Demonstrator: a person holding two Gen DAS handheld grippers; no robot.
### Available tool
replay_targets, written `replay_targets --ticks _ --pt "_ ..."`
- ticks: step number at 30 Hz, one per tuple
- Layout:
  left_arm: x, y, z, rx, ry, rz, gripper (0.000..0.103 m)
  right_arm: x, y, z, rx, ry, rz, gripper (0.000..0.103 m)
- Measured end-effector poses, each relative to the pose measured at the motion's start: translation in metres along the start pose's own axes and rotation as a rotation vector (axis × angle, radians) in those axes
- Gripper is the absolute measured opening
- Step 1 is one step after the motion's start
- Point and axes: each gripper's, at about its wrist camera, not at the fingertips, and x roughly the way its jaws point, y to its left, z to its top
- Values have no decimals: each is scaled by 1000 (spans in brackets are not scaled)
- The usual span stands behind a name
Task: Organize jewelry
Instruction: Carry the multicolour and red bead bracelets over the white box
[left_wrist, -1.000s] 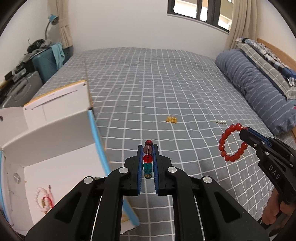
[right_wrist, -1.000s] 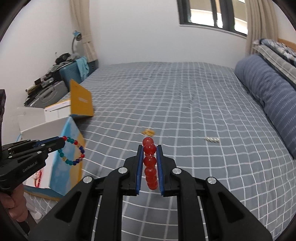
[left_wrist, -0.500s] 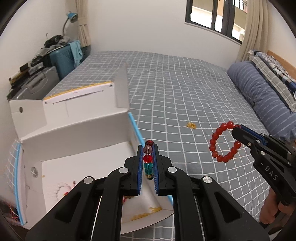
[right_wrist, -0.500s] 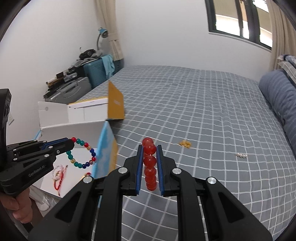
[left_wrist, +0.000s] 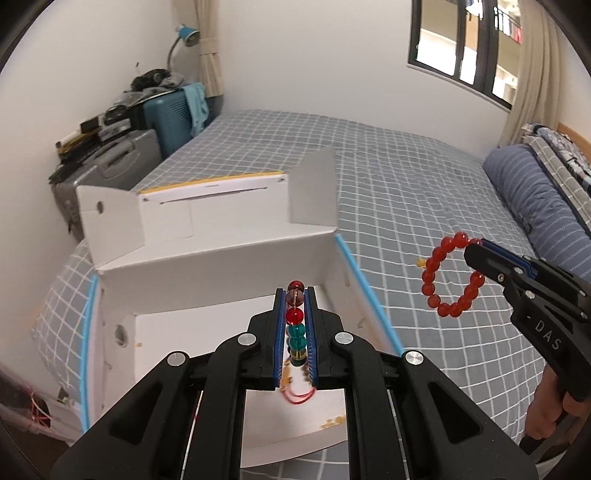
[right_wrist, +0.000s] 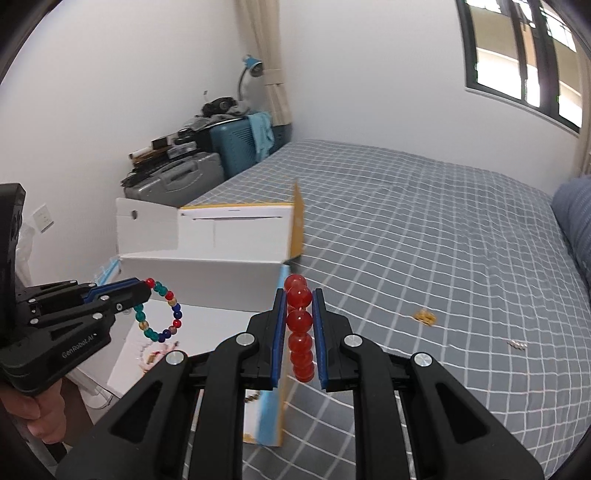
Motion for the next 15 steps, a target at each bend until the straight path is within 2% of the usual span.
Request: replay_targets --ticks 8,15 --pt "0 46 -17 -61 17 58 9 20 46 4 -55 19 69 13" --pt "7 77 -36 -107 40 110 9 43 77 -7 -89 61 108 13"
